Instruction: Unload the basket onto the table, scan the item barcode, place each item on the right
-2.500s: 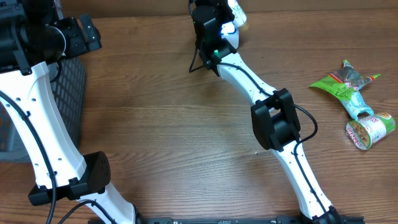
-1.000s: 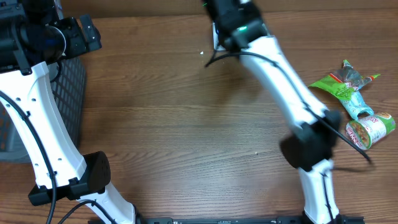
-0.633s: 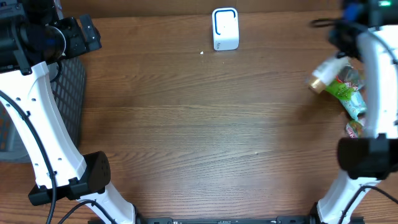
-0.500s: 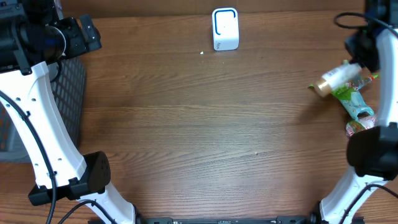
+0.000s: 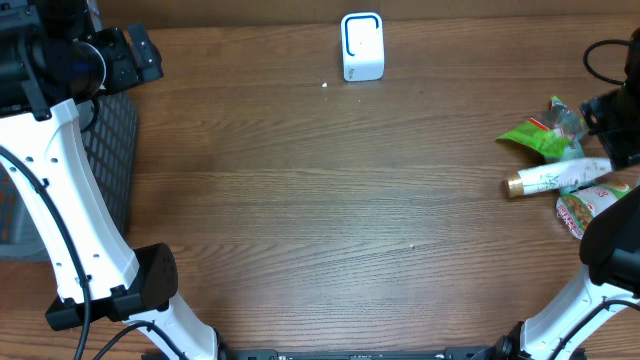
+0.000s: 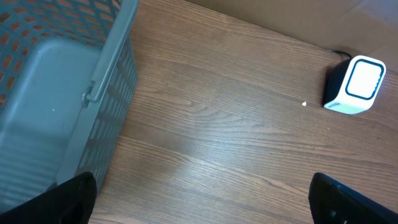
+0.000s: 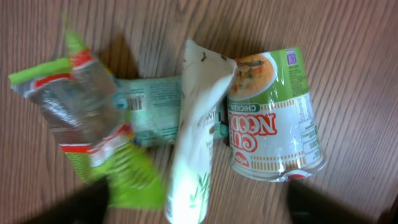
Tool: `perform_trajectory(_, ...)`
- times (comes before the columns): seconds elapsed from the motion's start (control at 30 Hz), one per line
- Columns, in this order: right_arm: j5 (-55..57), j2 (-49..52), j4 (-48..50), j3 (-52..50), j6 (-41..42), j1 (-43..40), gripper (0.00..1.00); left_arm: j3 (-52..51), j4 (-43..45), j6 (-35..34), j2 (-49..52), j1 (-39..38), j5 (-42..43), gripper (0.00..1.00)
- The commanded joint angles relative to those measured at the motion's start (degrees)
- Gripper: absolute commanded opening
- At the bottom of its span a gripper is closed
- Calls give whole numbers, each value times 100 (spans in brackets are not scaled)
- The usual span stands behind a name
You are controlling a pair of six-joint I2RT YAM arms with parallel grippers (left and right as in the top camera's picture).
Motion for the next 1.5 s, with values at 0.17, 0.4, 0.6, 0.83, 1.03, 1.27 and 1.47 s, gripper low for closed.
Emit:
perform_trajectory(0.17, -1014, -807, 79, 575, -1878, 199, 100, 4, 9, -76, 2, 11, -42, 100)
perform_trajectory(0.4, -2430, -2052, -225, 625, -3340, 710, 100, 4, 9, -76, 2, 11, -42, 100)
perform_trajectory(0.6, -2459, -3104, -461, 625, -3281, 1180, 100, 4, 9, -76, 2, 11, -42, 100)
perform_trajectory(0.83, -2153, -3620, -911, 625, -3423, 1191, 100, 4, 9, -76, 2, 11, -42, 100)
perform_trajectory(1.03, -1484, -3869, -953, 610, -3392, 1178, 100, 4, 9, -76, 2, 11, -42, 100)
perform_trajectory(1.27, -1150, -5322, 1311, -988, -3864, 1180, 100, 4, 9, -76, 2, 11, -42, 100)
perform_trajectory(1.47, -927, -7444, 3958, -4094, -3891, 1180, 100, 4, 9, -76, 2, 11, -39, 100)
